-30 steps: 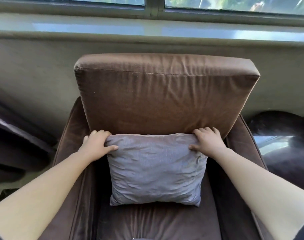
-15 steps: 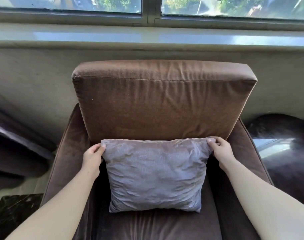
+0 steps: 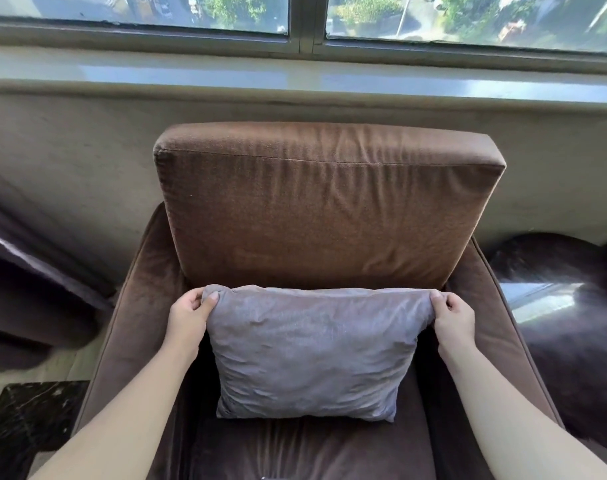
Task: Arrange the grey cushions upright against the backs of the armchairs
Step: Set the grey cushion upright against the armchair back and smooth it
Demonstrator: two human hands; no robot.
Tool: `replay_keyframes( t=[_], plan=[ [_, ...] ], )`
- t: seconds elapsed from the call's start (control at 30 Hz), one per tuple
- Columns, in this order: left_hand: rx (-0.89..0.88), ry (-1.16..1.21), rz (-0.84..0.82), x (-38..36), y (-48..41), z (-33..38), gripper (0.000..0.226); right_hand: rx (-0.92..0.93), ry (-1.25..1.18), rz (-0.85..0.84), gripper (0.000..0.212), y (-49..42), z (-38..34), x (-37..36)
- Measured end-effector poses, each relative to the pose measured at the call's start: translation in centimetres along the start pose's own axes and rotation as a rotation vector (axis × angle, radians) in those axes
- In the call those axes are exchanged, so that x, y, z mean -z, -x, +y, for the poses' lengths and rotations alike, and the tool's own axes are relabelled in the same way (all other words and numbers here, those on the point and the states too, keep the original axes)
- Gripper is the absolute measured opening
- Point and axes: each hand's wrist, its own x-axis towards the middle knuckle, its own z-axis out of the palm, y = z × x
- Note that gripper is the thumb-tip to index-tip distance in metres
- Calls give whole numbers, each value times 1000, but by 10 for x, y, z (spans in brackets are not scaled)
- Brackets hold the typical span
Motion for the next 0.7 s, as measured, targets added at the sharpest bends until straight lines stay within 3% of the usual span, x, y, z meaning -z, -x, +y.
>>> replay_keyframes(
  t=[0.2, 0.33, 0.43, 0.7],
  plan=[
    [-21, 117, 58, 18, 16, -1, 26, 73, 13, 70, 32, 25, -5, 18],
    [-148, 55, 179, 18, 33, 5, 26, 141, 118, 140, 35, 42, -22, 27],
    [-219, -119, 229, 25, 40, 7, 27, 156, 212, 195, 37, 52, -28, 33],
    [-221, -197, 176, 43, 39, 0, 23, 90, 325, 191, 40, 50, -9, 39]
  ],
)
